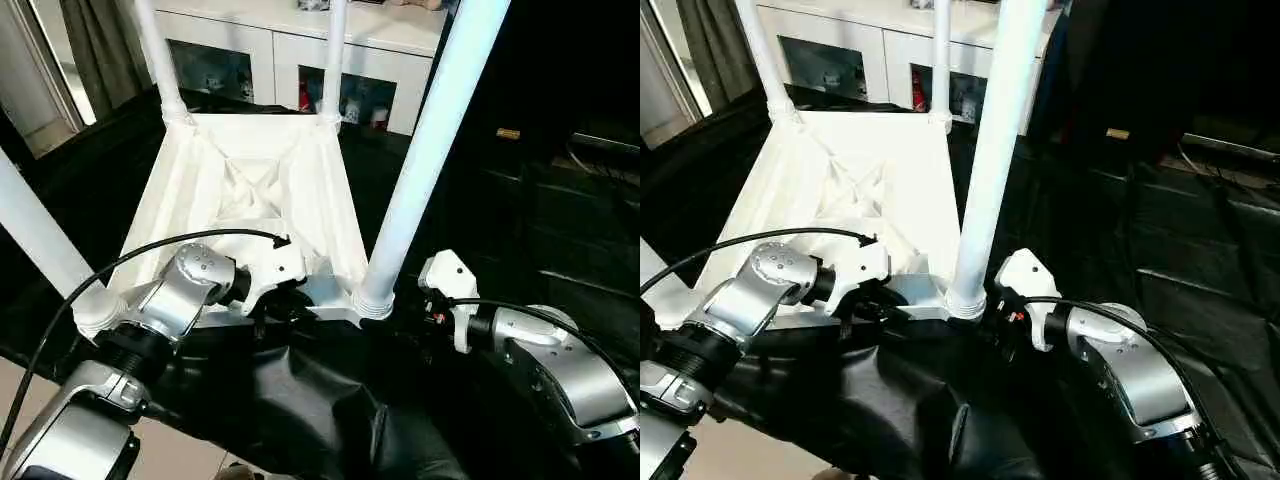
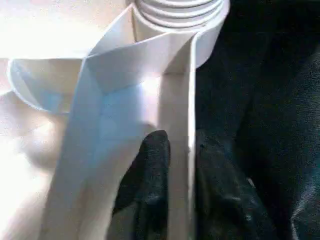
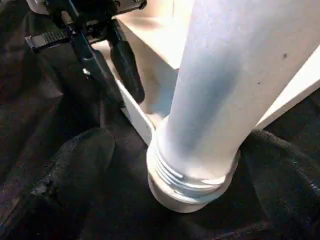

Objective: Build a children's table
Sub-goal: Rotate leg to tighten

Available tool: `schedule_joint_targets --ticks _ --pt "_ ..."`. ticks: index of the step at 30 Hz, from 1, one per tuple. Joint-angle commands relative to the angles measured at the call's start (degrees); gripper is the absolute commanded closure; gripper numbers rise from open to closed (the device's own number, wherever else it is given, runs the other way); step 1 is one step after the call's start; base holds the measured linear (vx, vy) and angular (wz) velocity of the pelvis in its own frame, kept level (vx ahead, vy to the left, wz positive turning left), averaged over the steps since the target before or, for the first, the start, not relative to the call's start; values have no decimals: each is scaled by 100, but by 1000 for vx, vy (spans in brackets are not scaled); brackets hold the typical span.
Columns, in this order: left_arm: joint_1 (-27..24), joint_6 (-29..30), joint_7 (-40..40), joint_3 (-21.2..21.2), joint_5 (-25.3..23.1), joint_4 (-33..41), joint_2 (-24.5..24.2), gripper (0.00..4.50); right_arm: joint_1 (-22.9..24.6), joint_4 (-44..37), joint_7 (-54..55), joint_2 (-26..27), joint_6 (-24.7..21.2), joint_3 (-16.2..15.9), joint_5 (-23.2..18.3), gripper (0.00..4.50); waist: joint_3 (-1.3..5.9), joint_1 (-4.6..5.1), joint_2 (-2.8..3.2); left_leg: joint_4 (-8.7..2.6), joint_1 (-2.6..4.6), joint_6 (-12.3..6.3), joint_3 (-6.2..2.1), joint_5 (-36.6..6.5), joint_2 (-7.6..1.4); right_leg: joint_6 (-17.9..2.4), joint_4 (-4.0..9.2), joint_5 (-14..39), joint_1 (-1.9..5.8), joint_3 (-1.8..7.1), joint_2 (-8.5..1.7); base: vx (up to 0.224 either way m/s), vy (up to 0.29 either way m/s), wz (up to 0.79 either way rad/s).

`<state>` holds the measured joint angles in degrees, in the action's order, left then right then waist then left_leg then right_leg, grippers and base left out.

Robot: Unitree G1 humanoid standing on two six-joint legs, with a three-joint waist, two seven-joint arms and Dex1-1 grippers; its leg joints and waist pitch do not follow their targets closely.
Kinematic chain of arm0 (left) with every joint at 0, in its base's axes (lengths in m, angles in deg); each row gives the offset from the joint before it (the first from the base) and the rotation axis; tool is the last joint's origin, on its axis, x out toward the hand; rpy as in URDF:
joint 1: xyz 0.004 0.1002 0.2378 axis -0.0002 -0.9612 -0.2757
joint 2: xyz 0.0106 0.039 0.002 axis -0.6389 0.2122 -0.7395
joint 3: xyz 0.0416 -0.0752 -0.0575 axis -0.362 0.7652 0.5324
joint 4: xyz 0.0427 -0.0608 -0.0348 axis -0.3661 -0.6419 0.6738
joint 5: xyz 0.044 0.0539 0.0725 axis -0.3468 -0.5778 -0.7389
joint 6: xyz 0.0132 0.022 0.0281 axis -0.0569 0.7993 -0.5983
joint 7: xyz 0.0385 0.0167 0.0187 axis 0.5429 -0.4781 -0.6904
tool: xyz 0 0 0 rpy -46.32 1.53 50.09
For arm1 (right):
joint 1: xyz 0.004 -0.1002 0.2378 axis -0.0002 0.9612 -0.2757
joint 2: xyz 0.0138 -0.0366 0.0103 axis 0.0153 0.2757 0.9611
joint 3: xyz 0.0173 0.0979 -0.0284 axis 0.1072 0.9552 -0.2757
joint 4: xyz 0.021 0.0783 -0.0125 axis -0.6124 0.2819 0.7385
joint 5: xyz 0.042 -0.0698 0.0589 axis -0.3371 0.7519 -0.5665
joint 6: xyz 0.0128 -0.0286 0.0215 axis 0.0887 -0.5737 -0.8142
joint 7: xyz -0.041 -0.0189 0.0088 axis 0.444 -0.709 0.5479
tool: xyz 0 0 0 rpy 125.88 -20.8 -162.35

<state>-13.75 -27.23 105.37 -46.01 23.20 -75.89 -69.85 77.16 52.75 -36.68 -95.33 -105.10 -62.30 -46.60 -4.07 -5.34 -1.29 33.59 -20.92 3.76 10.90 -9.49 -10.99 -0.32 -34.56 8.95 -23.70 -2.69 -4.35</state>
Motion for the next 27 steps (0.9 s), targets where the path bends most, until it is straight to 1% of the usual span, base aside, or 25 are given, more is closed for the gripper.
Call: schedule_joint_targets --ticks 1,2,3,4,5,7,8,10,11,15,17,18,19,20,22,23,24,25,26,27 --pt "113 -62 8 66 78 -35 53 396 -52 -28 -27 -33 69 16 1 0 419 -25 42 -402 87 5 -116 -1828 -184 -974 472 2036 269 208 -353 0 0 0" --pt "106 -56 13 61 78 -25 55 396 -49 -30 -28 -35 71 17 1 0 420 -25 40 -401 85 7 -117 -1844 -185 -971 474 2055 268 209 -354 0 0 0" --pt "102 -53 16 57 75 -19 57 421 -47 -32 -29 -36 72 17 0 0 419 -26 38 -400 79 5 -117 -1836 -182 -960 476 2073 272 208 -355 0 0 0" --pt "97 -71 27 49 69 -26 60 429 -47 -33 -28 -36 74 17 2 0 424 -31 80 -399 84 12 -123 -1840 -182 -964 472 2070 272 209 -358 0 0 0" --pt "94 -85 37 47 71 -33 65 432 -44 -38 -26 -38 74 18 2 0 422 -23 61 -400 83 12 -120 -1859 -183 -957 482 2066 271 205 -352 0 0 0" --pt "90 -124 67 54 94 -47 84 440 -28 -58 -23 -44 72 27 -3 0 425 -25 54 -406 77 7 -123 -1832 -182 -957 474 2029 277 206 -349 0 0 0" --pt "91 -140 76 58 103 -53 91 446 -22 -64 -22 -46 72 31 -4 0 430 -18 66 -402 74 8 -120 -1832 -179 -978 467 1947 279 205 -342 0 0 0" --pt "85 -168 116 83 151 -66 114 446 1 -91 -19 -52 65 34 -10 0 434 -21 64 -399 76 -2 -120 -1807 -181 -1002 461 1900 283 206 -346 0 0 0" --pt "72 -191 146 98 181 -62 119 446 15 -103 -21 -55 63 33 -14 0 434 -27 85 -400 79 1 -120 -1798 -184 -1018 455 1863 278 209 -347 0 0 0" --pt "36 -222 197 123 229 -40 98 446 26 -110 -36 -65 60 31 -22 0 435 -24 61 -399 74 -18 -117 -1761 -186 -1061 441 1770 286 207 -346 0 0 0" --pt "20 -228 199 143 243 -45 89 446 21 -99 -52 -70 64 30 -26 0 435 -21 34 -395 69 -39 -110 -1706 -188 -1067 436 1727 286 212 -347 0 0 0" --pt "13 -238 192 156 250 -51 90 446 17 -92 -60 -71 69 28 -27 0 433 -24 48 -394 68 -46 -111 -1689 -187 -1070 431 1728 286 212 -347 0 0 0" --pt "-2 -256 164 186 271 -54 103 446 10 -75 -67 -69 80 23 -23 0 434 -21 28 -394 68 -54 -107 -1682 -189 -1068 435 1733 285 212 -349 0 0 0" --pt "-10 -271 151 200 280 -53 109 446 7 -68 -68 -68 83 21 -21 0 433 -27 35 -391 68 -57 -107 -1672 -187 -1064 435 1758 285 213 -353 0 0 0" --pt "-42 -314 119 253 324 -46 129 446 -5 -39 -54 -63 88 14 -2 0 428 -24 28 -391 65 -59 -107 -1682 -186 -1033 443 1838 285 211 -356 0 0 0" --pt "-70 -317 117 297 376 -36 145 446 -18 -6 -23 -60 83 9 27 0 428 -20 10 -394 66 -59 -105 -1685 -187 -1007 449 1892 282 210 -351 0 0 0" --pt "-109 -317 134 333 430 -6 149 446 -44 61 50 -58 79 2 98 0 427 -22 17 -395 67 -58 -108 -1675 -189 -1003 445 1907 280 211 -356 0 0 0" --pt "-143 -339 131 369 473 15 155 446 -71 134 120 -58 81 -2 169 0 427 -18 4 -396 65 -57 -107 -1674 -187 -995 449 1936 281 209 -356 0 0 0" --pt "-175 -350 116 401 503 30 159 446 -105 224 206 -53 87 1 245 0 423 -12 1 -394 60 -45 -104 -1679 -177 -945 466 2067 276 208 -358 0 0 0" --pt "-200 -360 109 417 523 42 157 446 -132 296 271 -42 90 8 293 0 420 -8 7 -394 63 -36 -109 -1687 -179 -937 469 2122 271 208 -366 0 0 0"
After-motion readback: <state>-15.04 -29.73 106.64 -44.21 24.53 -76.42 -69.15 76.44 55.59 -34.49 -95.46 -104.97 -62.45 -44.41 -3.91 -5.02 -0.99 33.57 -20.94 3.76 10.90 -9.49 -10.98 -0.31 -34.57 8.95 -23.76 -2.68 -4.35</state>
